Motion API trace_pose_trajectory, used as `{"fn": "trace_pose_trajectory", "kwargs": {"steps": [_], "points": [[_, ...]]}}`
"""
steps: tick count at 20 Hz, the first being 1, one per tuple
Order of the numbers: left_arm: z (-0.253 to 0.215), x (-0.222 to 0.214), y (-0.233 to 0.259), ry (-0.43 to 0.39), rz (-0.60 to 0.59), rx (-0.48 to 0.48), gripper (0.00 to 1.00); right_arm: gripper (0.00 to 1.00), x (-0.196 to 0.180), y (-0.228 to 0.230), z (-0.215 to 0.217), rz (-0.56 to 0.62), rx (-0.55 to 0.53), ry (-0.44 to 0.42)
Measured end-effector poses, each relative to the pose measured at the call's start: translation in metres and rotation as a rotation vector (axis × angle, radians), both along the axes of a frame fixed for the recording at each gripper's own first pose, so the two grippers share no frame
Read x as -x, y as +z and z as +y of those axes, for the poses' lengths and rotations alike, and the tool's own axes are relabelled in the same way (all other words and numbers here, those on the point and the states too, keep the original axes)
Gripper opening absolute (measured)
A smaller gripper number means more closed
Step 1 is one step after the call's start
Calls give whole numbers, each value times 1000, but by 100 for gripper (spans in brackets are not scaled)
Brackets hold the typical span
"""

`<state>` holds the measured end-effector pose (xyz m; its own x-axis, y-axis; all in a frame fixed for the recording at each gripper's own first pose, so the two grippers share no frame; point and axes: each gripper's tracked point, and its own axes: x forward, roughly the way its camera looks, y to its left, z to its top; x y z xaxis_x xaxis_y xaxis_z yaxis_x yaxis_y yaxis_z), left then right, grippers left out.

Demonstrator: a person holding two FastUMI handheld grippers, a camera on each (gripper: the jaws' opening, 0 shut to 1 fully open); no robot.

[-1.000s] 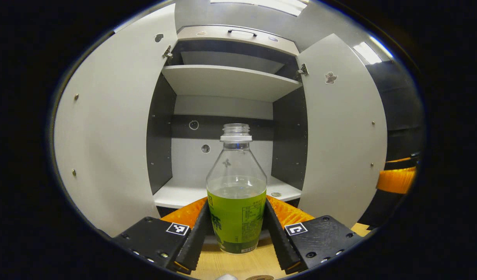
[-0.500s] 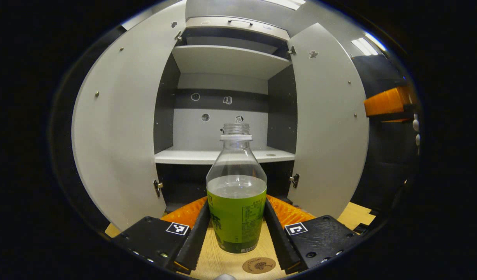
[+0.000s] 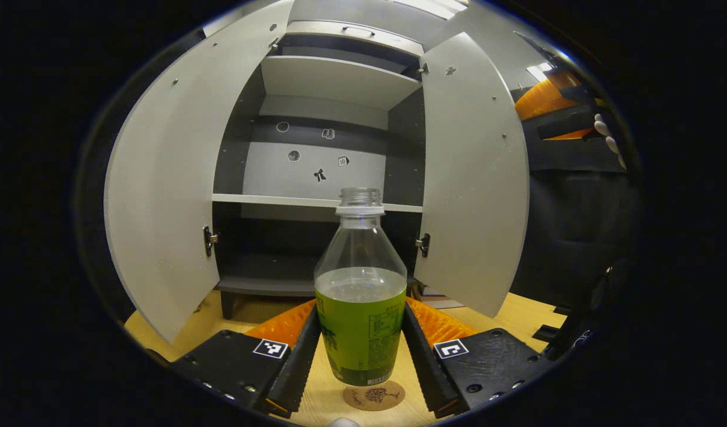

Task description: Grasp the bottle in the cabinet with the left hand and place it on the coaster, then close the right door with the right hand and the left door with the left hand.

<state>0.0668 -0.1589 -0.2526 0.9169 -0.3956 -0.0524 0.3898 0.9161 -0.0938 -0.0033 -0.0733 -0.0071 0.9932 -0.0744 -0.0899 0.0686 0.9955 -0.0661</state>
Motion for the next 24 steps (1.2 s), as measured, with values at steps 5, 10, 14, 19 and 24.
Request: {"fn": "trace_pose_trajectory", "kwargs": {"steps": [5,10,14,19,24], "points": [[-17,6,-42,-53,8,-45,74,95,2,-2,0,18,27,7],[-25,2,-72,-63,29,-34,75,95,4,-7,4,47,69,23],[-27,0,-91,-75,24,-38,74,100,6,-11,10,60,89,36],[-32,3,-100,-94,-8,-56,76,99,3,-19,13,91,104,45],[-32,5,-105,-97,8,-69,79,100,1,-23,17,106,95,57]]}}
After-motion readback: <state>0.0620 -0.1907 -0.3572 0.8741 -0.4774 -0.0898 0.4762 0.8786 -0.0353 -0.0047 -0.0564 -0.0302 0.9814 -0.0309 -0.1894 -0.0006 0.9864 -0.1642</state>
